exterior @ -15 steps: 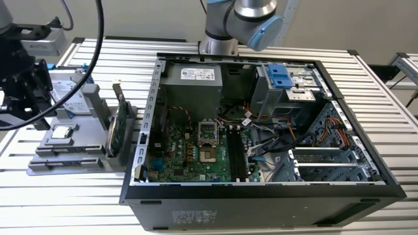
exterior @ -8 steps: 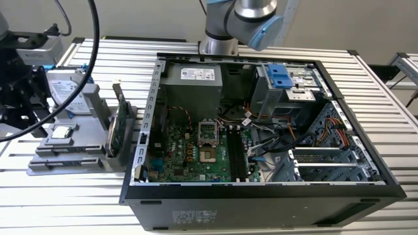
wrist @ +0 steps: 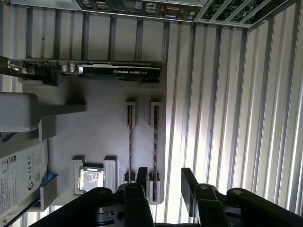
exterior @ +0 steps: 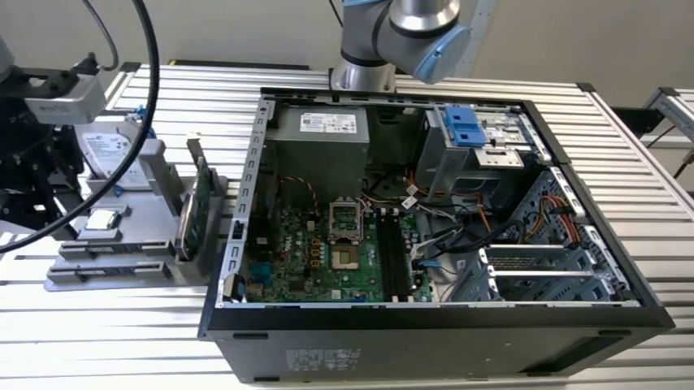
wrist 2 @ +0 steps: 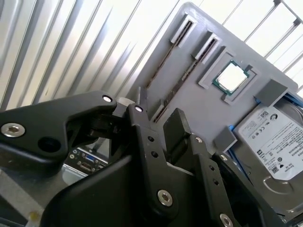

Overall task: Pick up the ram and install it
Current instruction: 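Pick up the ram and move it above insertion slot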

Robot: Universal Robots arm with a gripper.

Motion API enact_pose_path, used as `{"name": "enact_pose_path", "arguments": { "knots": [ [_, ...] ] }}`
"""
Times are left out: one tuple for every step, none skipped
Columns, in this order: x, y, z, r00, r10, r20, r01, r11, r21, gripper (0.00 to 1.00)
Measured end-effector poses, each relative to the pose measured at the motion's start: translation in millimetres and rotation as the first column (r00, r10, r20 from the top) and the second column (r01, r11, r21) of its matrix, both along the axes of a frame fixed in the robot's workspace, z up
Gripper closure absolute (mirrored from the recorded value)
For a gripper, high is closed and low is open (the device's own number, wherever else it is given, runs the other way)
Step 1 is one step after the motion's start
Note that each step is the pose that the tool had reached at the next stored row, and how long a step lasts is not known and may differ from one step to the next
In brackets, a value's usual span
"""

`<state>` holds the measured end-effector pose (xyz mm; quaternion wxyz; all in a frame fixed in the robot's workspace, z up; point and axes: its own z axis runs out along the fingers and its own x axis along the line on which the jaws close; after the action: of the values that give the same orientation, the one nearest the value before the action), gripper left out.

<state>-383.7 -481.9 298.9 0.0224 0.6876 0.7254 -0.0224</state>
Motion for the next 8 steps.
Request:
{"name": "enact_pose_path", "arguments": {
  "knots": [
    [-0.1,0.0,-1.5,1.0000,-0.002,0.0004,0.002,1.0000,-0.0003,0.00],
    [-0.1,-0.1,-3.0,1.0000,-0.003,0.0008,0.003,1.0000,-0.0004,0.00],
    [-0.1,-0.1,-4.4,1.0000,-0.006,0.0012,0.006,1.0000,-0.0004,0.00],
    [-0.2,-0.1,-6.0,1.0000,-0.008,0.0015,0.008,1.0000,-0.0005,0.00],
    [-0.3,-0.1,-7.7,1.0000,-0.009,0.0020,0.009,1.0000,-0.0006,0.00],
    [-0.3,-0.1,-9.5,0.9999,-0.010,0.0025,0.010,0.9999,-0.0010,0.00],
    [-0.3,-0.1,-11.2,0.9999,-0.011,0.0030,0.011,0.9999,-0.0013,0.00],
    [-0.4,-0.1,-12.7,0.9999,-0.012,0.0034,0.012,0.9999,-0.0017,0.00]
  ]
}}
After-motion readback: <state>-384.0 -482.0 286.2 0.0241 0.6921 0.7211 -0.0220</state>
